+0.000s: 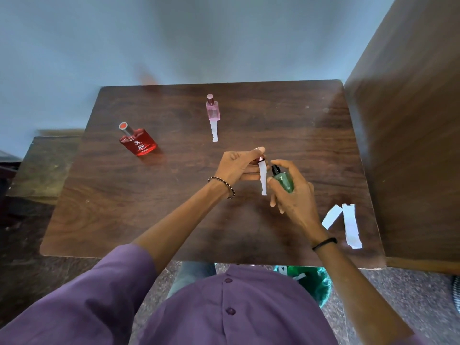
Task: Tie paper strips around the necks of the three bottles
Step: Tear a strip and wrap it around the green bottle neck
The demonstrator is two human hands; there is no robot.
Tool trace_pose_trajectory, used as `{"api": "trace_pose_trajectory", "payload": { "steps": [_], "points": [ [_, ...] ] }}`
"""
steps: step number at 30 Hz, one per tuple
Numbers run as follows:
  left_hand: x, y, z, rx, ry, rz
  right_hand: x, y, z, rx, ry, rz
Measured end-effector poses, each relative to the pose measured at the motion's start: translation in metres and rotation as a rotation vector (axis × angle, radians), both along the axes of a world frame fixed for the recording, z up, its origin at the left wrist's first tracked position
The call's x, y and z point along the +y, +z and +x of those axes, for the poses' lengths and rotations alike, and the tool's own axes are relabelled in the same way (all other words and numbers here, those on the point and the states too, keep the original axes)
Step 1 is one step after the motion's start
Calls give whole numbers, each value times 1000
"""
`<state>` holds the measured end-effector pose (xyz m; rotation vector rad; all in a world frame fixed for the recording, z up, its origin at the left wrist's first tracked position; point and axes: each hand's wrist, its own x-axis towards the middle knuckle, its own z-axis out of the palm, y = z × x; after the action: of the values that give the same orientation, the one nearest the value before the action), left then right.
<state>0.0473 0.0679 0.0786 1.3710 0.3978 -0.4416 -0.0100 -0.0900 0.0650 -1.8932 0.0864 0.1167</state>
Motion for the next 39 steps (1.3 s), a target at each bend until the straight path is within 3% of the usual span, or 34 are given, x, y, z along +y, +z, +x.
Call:
{"api": "trace_pose_trajectory", "payload": {
  "steps": [23, 39],
  "points": [
    [7, -4, -3, 22, 9, 47, 24, 4, 6, -127, 43, -203],
    [18, 1, -2, 19, 37, 32, 32, -2, 5, -51, 78, -132]
  ]
}}
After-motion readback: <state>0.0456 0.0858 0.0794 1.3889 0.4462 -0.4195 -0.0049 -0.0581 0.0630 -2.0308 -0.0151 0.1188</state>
